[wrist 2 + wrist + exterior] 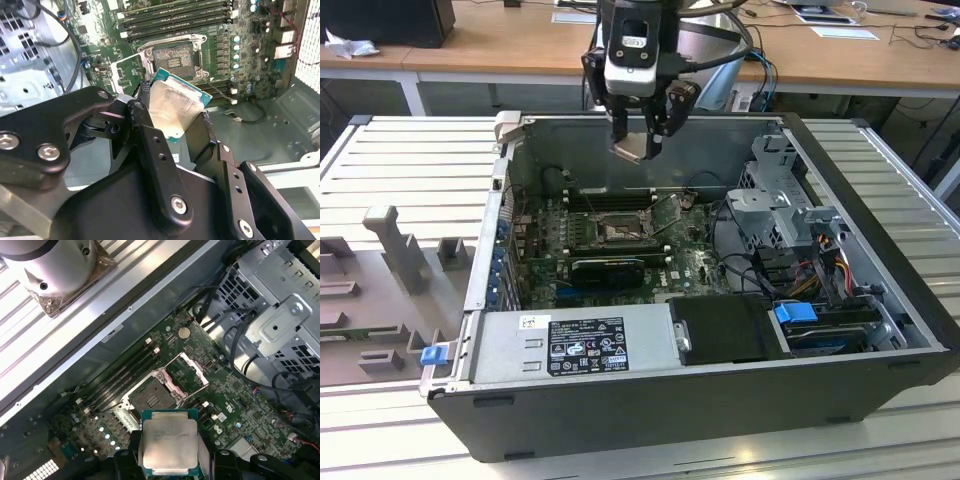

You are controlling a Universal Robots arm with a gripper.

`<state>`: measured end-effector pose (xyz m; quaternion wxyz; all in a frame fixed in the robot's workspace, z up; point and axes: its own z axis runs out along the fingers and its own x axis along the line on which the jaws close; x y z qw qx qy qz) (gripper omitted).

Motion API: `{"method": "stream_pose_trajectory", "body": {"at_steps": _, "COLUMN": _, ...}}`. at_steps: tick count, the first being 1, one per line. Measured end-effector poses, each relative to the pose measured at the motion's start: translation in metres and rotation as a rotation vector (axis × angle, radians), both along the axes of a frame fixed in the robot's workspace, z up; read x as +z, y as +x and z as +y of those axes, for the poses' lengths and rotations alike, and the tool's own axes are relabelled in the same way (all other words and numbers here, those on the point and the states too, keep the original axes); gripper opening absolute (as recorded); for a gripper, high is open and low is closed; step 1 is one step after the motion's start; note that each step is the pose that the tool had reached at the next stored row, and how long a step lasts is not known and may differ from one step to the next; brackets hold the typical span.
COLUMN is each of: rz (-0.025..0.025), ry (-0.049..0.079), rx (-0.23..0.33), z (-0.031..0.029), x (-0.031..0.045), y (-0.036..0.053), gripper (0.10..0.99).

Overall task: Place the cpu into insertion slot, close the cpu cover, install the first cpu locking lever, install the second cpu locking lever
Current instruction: 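Place the cpu into insertion slot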

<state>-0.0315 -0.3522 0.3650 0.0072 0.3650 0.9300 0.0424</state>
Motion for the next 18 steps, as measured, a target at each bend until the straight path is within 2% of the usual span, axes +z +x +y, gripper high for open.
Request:
{"method": "stream_pose_trajectory", "body": {"at_steps": 10, "rz": 0.0016, "ry": 0.0, "rx": -0.19, "z": 0.0, "x": -0.0058, "y": 0.0, "gripper": 0.529}}
{"method": "stream_pose_trajectory", "body": {"at_steps": 12, "rz": 0.0026, "ry": 0.0, "rx": -0.263, "z": 0.0, "x": -0.0081, "y": 0.0, "gripper": 0.529}}
{"method": "stream_pose_trajectory", "body": {"at_steps": 14, "rz": 0.0028, "ry": 0.0, "rx": -0.296, "z": 0.0, "x": -0.0091, "y": 0.0, "gripper": 0.529}}
{"method": "stream_pose_trajectory", "body": {"at_steps": 16, "rz": 0.0033, "ry": 0.0, "rx": -0.366, "z": 0.0, "x": -0.0111, "y": 0.0, "gripper": 0.529}}
{"method": "stream_pose_trajectory", "body": {"at_steps": 18, "rz": 0.0036, "ry": 0.0, "rx": -0.404, "z": 0.0, "x": -0.0122, "y": 0.0, "gripper": 0.529}}
